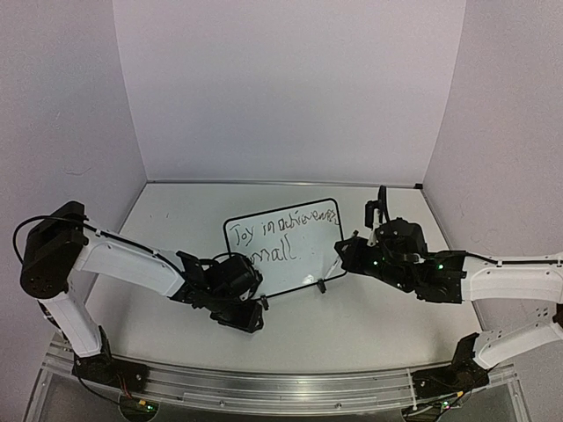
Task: Write a sentence on the whiteboard
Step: Pick up the pen cap from the center of the board.
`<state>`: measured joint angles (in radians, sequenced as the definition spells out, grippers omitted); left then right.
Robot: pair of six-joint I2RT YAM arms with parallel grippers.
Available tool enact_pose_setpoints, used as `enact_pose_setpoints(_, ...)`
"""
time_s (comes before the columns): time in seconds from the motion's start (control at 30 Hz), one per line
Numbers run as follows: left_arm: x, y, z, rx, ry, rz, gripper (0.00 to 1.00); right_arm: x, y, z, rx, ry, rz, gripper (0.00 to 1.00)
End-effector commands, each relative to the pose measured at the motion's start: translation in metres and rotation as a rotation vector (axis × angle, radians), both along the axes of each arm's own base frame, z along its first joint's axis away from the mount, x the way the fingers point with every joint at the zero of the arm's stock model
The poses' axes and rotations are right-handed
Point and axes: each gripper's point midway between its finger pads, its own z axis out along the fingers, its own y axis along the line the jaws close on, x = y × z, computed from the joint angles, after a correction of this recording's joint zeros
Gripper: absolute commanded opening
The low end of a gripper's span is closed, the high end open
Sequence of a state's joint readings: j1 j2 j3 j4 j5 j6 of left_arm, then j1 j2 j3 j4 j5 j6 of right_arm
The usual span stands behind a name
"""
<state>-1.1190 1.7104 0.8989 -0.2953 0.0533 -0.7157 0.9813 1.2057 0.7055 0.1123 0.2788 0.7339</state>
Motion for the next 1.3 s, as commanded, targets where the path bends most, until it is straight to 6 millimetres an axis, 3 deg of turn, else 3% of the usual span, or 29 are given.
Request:
enact_pose_setpoints(0.0, -0.001, -0.020, 0.009, 0.000, -0.063, -0.086, 0.49, 0.003, 0.000, 0.001, 0.010, -0.004, -0.014, 0.00)
enact_pose_setpoints(0.17, -0.014, -0.031, 0.012, -0.001, -0.099, -0.203, 0.46, 0.003, 0.001, -0.002, 0.006, 0.004, -0.011, 0.00)
enact_pose_setpoints(0.33, -0.020, -0.031, 0.016, 0.026, -0.141, -0.278, 0.44, 0.003, 0.003, -0.005, 0.000, 0.011, -0.006, 0.00)
enact_pose_setpoints(0.63, -0.008, -0.019, 0.019, 0.099, -0.200, -0.260, 0.40, 0.004, 0.006, -0.007, -0.008, 0.016, -0.001, 0.00)
enact_pose_setpoints(0.97, -0.015, -0.055, 0.014, -0.020, -0.153, -0.299, 0.41, 0.006, 0.009, -0.008, -0.016, 0.017, 0.000, 0.00)
enact_pose_setpoints(1.27, -0.004, -0.078, 0.014, -0.052, -0.203, -0.317, 0.43, 0.006, 0.007, -0.008, -0.020, 0.015, -0.005, 0.00)
